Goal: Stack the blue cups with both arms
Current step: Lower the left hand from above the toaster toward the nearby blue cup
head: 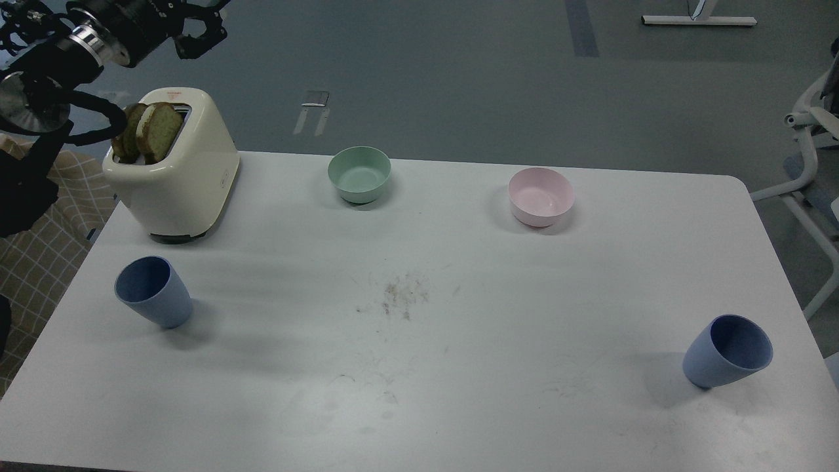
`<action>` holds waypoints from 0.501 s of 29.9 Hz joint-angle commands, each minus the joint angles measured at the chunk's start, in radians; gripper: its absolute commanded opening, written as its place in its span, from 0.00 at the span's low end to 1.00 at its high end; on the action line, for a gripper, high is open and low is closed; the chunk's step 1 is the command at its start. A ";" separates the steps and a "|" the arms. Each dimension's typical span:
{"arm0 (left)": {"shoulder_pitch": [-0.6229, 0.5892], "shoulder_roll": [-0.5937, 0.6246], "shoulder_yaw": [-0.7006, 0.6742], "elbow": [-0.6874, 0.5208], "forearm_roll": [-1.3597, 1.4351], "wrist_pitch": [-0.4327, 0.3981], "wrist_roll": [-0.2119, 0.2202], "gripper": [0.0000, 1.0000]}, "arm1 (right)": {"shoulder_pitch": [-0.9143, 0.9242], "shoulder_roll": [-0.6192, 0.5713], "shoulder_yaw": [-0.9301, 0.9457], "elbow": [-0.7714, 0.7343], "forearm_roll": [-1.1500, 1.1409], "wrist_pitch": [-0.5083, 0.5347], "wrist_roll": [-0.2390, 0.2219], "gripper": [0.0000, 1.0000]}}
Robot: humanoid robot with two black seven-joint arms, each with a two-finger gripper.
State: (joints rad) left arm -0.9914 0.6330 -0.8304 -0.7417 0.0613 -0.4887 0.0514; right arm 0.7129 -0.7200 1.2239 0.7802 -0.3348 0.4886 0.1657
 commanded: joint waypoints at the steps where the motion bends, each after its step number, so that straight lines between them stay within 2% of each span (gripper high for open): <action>1: 0.002 0.001 -0.001 0.001 0.003 0.000 -0.001 0.98 | 0.000 -0.001 -0.001 -0.001 -0.001 0.000 0.000 1.00; 6: 0.011 0.001 0.000 0.004 0.009 0.000 -0.022 0.98 | 0.000 -0.001 -0.001 -0.002 0.000 0.000 0.000 1.00; 15: 0.011 0.004 -0.003 0.012 0.000 0.000 -0.018 0.98 | 0.002 -0.004 0.011 -0.025 0.003 0.000 0.000 1.00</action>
State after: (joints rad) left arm -0.9799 0.6345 -0.8340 -0.7306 0.0624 -0.4887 0.0339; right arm 0.7132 -0.7298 1.2292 0.7735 -0.3318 0.4886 0.1643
